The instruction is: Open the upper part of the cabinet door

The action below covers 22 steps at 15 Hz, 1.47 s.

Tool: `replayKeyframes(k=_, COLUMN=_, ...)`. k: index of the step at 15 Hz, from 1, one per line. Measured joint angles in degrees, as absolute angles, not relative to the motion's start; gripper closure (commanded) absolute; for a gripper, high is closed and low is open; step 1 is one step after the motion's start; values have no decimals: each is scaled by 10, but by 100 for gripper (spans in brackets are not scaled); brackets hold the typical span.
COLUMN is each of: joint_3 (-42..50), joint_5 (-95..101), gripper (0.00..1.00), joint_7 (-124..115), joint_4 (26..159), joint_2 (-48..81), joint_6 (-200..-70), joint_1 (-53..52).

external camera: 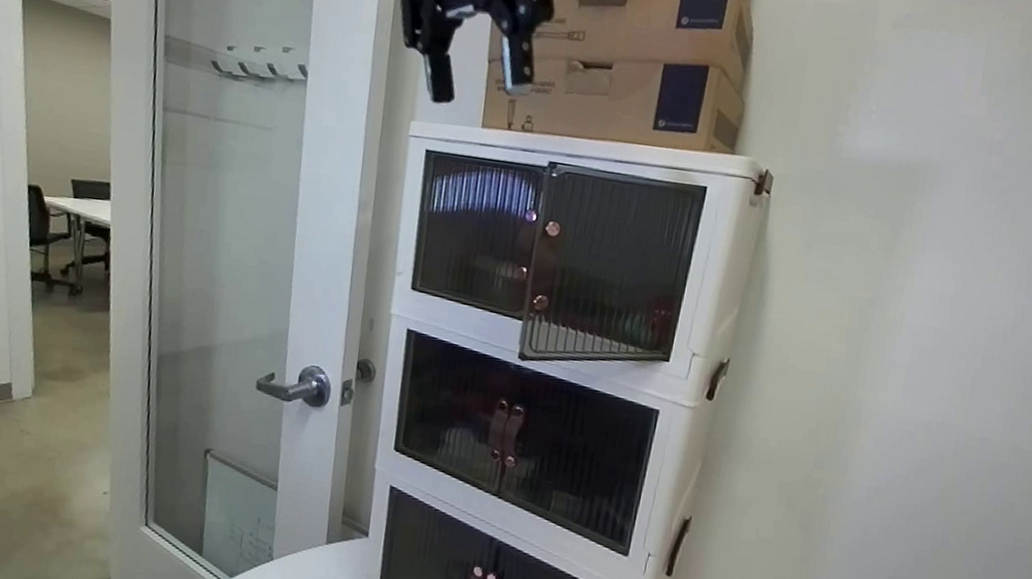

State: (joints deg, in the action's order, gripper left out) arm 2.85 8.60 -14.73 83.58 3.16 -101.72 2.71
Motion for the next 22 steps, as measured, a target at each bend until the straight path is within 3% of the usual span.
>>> replayKeyframes(k=10, joint_3=-9, joint_5=207, gripper=0, joint_7=-148, joint_4=689, joint_2=204, joint_6=-969, joint_1=-52)
replayKeyframes(k=22, joint_3=70, joint_5=320, gripper=0, joint_7=-335, joint_4=448, joint_2=419, joint_6=-973, joint_1=-129)
